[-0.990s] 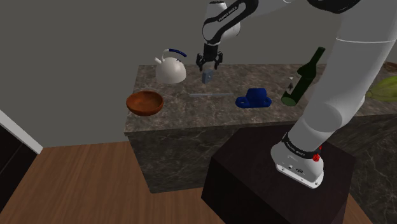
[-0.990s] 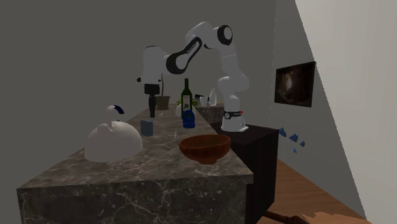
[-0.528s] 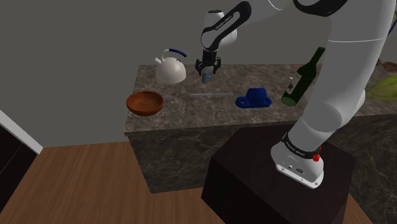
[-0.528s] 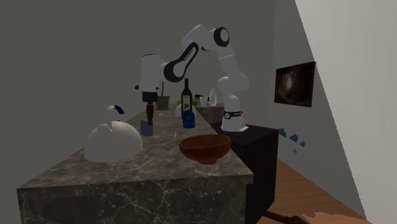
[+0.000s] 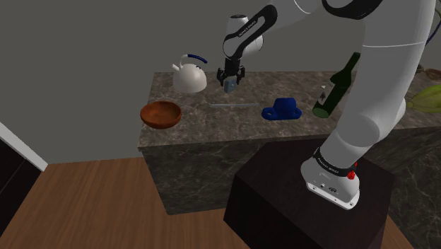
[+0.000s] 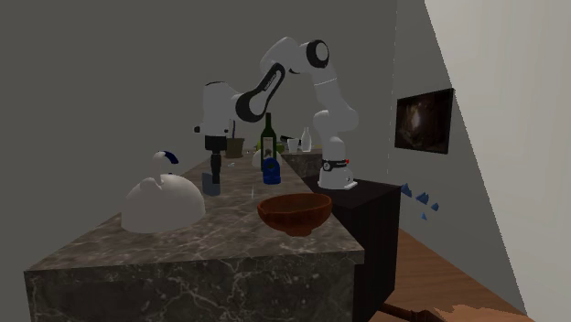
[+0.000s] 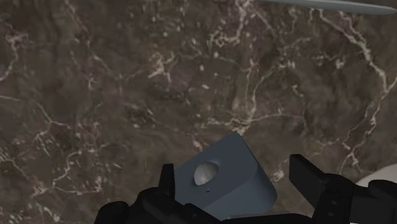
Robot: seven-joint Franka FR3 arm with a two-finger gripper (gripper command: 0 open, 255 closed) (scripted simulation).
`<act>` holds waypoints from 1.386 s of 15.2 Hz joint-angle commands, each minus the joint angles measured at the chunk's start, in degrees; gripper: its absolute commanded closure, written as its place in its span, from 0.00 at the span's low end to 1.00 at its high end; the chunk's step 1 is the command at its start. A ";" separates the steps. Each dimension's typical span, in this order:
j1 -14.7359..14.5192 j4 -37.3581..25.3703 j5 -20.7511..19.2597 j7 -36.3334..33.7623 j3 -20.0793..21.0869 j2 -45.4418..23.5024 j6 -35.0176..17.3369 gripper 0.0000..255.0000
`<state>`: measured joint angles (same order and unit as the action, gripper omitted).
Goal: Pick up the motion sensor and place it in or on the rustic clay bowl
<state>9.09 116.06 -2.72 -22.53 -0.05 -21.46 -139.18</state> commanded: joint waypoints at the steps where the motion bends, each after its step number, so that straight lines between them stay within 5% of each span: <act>1: 0.00 0.00 0.00 0.00 0.00 0.00 0.00 0.00; 2: 0.00 0.00 0.00 0.00 0.00 0.00 0.00 1.00; 11: 0.00 0.00 0.00 0.00 0.00 0.00 -0.01 1.00; 21: 0.04 -1.46 0.25 0.32 0.11 4.95 6.40 1.00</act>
<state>9.13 114.79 -2.49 -22.23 0.05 -16.89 -133.35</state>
